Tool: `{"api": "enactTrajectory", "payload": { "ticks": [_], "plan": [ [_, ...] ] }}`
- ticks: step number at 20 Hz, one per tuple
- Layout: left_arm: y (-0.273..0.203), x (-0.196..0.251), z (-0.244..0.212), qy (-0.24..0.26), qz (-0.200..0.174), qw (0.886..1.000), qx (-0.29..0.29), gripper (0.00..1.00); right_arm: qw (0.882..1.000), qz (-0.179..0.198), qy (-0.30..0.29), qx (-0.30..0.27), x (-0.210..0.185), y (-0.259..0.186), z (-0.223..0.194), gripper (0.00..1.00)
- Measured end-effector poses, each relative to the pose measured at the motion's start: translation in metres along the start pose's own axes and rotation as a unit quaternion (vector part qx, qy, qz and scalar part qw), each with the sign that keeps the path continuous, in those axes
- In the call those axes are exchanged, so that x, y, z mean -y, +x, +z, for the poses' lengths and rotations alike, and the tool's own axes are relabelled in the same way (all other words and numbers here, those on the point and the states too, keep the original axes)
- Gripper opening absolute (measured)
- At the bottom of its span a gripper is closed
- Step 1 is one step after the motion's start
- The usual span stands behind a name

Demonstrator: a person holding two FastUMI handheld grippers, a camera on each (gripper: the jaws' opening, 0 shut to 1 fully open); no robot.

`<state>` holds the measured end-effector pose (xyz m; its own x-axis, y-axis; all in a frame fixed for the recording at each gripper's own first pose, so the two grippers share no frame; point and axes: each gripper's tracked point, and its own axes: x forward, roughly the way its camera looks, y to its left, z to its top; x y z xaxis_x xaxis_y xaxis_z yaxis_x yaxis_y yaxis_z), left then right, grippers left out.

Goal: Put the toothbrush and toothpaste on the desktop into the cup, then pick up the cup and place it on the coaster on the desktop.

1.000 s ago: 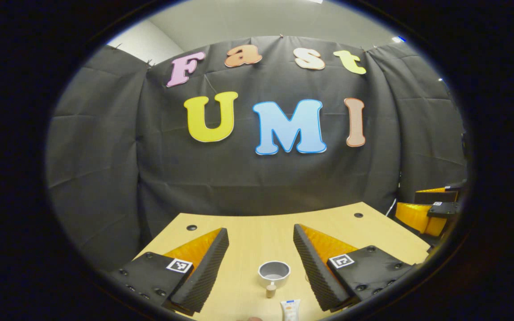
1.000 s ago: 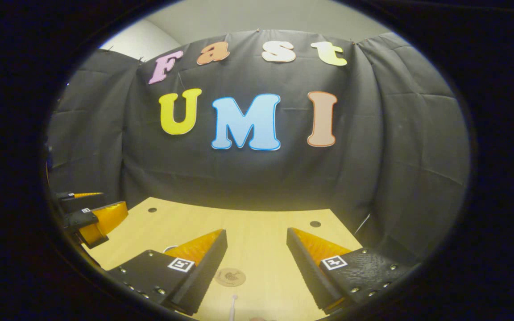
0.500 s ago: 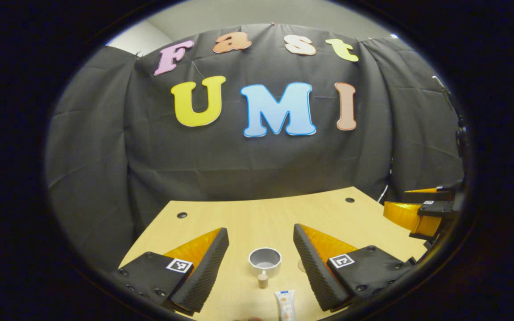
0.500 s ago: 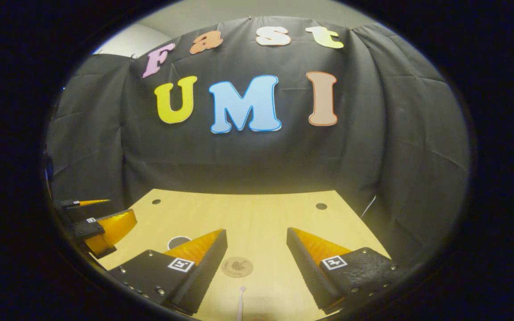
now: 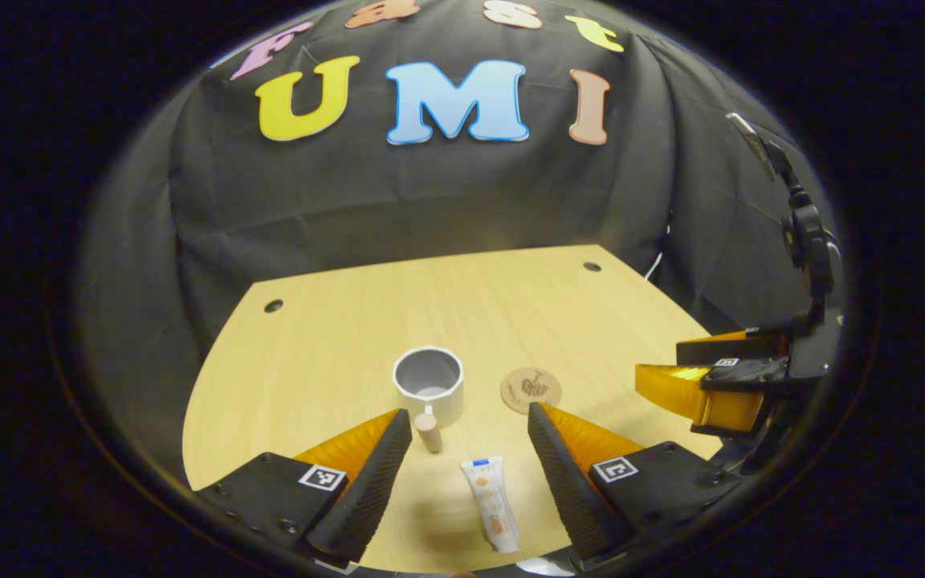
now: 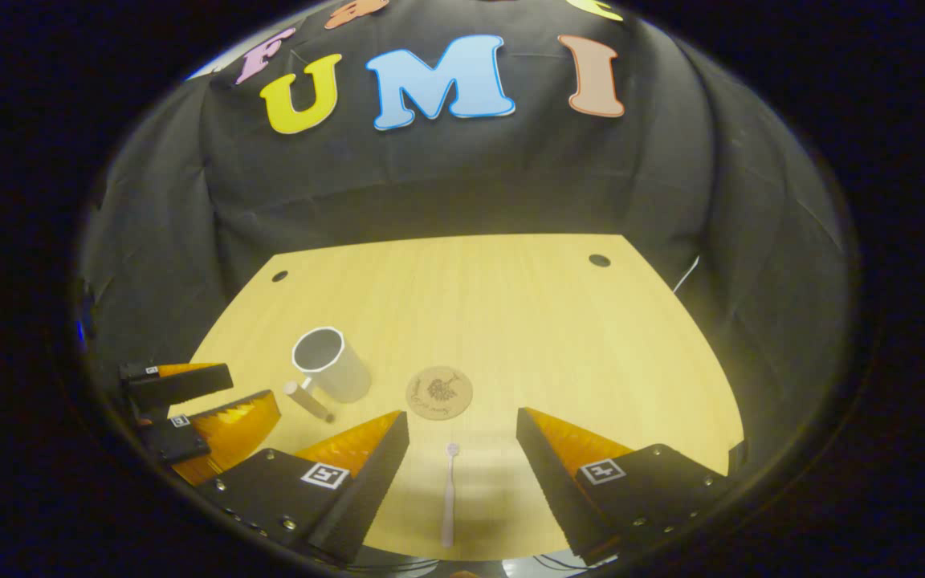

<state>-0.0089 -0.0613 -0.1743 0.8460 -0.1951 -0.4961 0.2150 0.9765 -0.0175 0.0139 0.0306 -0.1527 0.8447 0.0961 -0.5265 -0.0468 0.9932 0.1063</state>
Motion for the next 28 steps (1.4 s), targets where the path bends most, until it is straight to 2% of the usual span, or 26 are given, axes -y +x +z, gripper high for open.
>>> {"api": "enactTrajectory", "payload": {
  "ticks": [4, 5, 6, 12, 15, 17, 18, 20, 24, 25, 28],
  "plan": [
    [0.005, 0.011, -0.029, -0.018, -0.011, 0.994, -0.105, 0.97, 0.998, -0.001, 0.0, -0.069, 0.0, 0.018, -0.038, 0.89],
    [0.003, 0.013, -0.032, -0.025, -0.016, 0.992, -0.122, 1.0, 0.996, -0.001, -0.003, -0.086, -0.002, 0.02, -0.046, 0.89],
    [-0.003, 0.012, -0.03, -0.032, -0.02, 0.989, -0.142, 0.97, 0.995, 0.0, -0.004, -0.104, -0.002, 0.024, -0.055, 0.9],
    [-0.02, 0.027, -0.035, -0.054, -0.035, 0.97, -0.236, 0.99, 0.979, 0.006, 0.016, -0.204, -0.006, 0.048, -0.112, 0.9],
    [-0.024, 0.042, -0.045, -0.066, -0.036, 0.961, -0.265, 1.0, 0.972, 0.0, 0.009, -0.236, -0.003, 0.056, -0.13, 0.9],
    [-0.024, 0.045, -0.051, -0.067, -0.03, 0.957, -0.282, 0.96, 0.966, -0.005, -0.002, -0.258, -0.001, 0.059, -0.142, 0.9],
    [-0.023, 0.047, -0.054, -0.068, -0.027, 0.954, -0.29, 0.97, 0.964, -0.007, -0.008, -0.267, 0.0, 0.06, -0.148, 0.9],
    [-0.019, 0.053, -0.056, -0.073, -0.023, 0.95, -0.303, 1.0, 0.96, -0.015, -0.021, -0.277, 0.003, 0.063, -0.155, 0.9],
    [-0.017, 0.055, -0.069, -0.08, -0.009, 0.941, -0.328, 1.0, 0.953, -0.026, -0.033, -0.299, 0.005, 0.067, -0.167, 0.9],
    [-0.018, 0.056, -0.072, -0.082, -0.007, 0.939, -0.333, 1.0, 0.948, -0.026, -0.035, -0.314, 0.006, 0.065, -0.171, 0.9],
    [-0.016, 0.052, -0.076, -0.083, 0.001, 0.936, -0.342, 0.97, 0.946, -0.029, -0.028, -0.322, 0.005, 0.064, -0.169, 0.92]
  ]
}}
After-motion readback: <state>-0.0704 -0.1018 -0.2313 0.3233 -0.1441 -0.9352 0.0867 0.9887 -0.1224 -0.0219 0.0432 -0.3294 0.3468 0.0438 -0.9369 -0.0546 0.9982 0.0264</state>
